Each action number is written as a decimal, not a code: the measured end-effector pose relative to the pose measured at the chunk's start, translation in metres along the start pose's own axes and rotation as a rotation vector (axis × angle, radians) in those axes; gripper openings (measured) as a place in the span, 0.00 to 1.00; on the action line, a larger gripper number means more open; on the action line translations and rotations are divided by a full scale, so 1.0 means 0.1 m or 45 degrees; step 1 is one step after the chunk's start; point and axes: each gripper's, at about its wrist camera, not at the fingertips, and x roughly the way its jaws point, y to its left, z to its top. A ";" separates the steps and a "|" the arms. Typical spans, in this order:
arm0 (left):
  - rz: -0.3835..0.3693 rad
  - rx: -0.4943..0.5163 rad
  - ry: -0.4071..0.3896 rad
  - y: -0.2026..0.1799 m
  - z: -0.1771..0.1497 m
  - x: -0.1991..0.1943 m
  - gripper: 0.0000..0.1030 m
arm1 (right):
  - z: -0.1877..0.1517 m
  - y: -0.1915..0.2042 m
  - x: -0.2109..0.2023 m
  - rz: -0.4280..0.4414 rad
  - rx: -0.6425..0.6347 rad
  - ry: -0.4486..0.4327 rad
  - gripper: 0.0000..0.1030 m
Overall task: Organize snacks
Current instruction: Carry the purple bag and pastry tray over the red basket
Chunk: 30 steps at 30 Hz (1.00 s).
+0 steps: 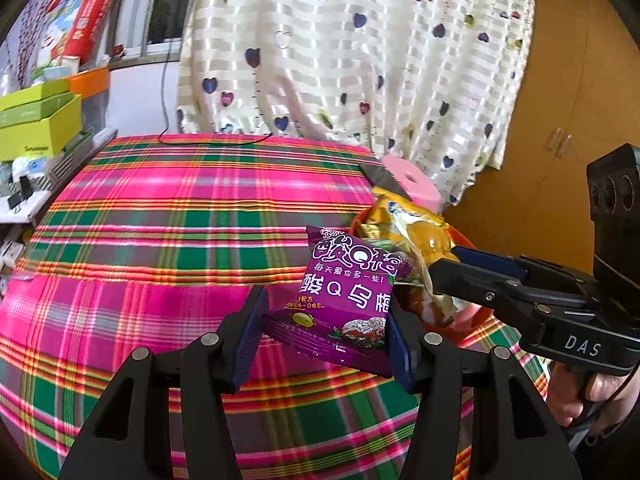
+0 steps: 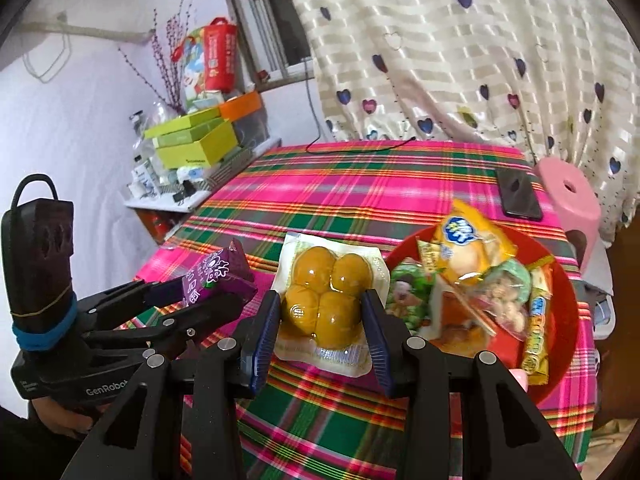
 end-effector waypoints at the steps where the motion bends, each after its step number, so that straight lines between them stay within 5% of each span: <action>1: -0.007 0.008 0.002 -0.04 0.01 0.01 0.54 | -0.01 -0.02 -0.02 -0.003 0.004 -0.003 0.38; 30: -0.103 0.137 0.034 -0.63 0.19 0.29 0.54 | -0.14 -0.64 -0.34 -0.074 0.156 -0.072 0.38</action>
